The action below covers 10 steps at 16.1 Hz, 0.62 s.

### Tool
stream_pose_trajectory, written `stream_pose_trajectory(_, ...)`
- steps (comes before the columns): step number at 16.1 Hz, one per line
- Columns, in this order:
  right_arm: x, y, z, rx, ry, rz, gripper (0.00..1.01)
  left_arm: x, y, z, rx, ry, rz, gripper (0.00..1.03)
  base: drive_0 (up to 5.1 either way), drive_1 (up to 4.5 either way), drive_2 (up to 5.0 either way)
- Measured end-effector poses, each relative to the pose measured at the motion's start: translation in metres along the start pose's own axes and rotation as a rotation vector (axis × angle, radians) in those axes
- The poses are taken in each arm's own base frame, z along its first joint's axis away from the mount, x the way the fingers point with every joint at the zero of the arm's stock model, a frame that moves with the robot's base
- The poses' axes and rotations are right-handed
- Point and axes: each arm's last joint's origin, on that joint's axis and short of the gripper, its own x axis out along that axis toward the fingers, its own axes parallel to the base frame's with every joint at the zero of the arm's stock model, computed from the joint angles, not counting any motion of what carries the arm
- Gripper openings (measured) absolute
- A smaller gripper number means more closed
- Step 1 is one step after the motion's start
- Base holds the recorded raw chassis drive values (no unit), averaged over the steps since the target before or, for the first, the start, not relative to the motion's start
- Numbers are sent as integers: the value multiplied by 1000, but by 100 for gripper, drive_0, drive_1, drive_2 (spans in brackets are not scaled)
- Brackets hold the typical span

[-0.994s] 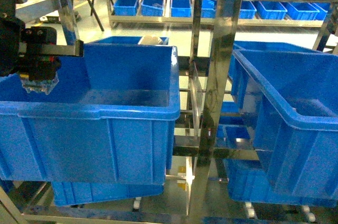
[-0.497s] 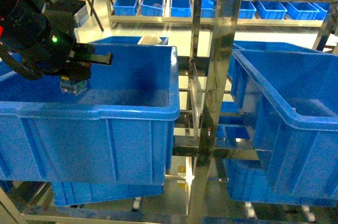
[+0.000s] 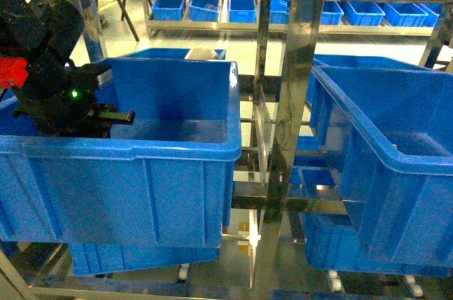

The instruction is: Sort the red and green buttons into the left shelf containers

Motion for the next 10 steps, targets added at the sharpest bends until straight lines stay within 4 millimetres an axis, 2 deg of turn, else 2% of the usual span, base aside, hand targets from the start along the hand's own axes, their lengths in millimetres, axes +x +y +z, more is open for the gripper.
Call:
stream_pose_trajectory(1, 0, 0, 0, 0, 0, 0, 98, 0, 2, 3, -4, -3, -18, 29, 0, 0, 0)
stream_pose_trajectory(5, 0, 0, 0, 0, 0, 0, 98, -4, -1, 14, -6, -70, -17, 73, 0, 0, 0)
stream_pose_trajectory(6, 0, 0, 0, 0, 0, 0, 98, -4, -4, 11, -4, -76, -22, 85, 0, 0, 0)
stream_pose_trajectory(7, 0, 0, 0, 0, 0, 0, 98, -13, -9, 3, -6, -79, -34, 99, 0, 0, 0)
stream_pose_trajectory(10, 0, 0, 0, 0, 0, 0, 98, -53, -16, -4, -17, -169, -67, 98, 0, 0, 0)
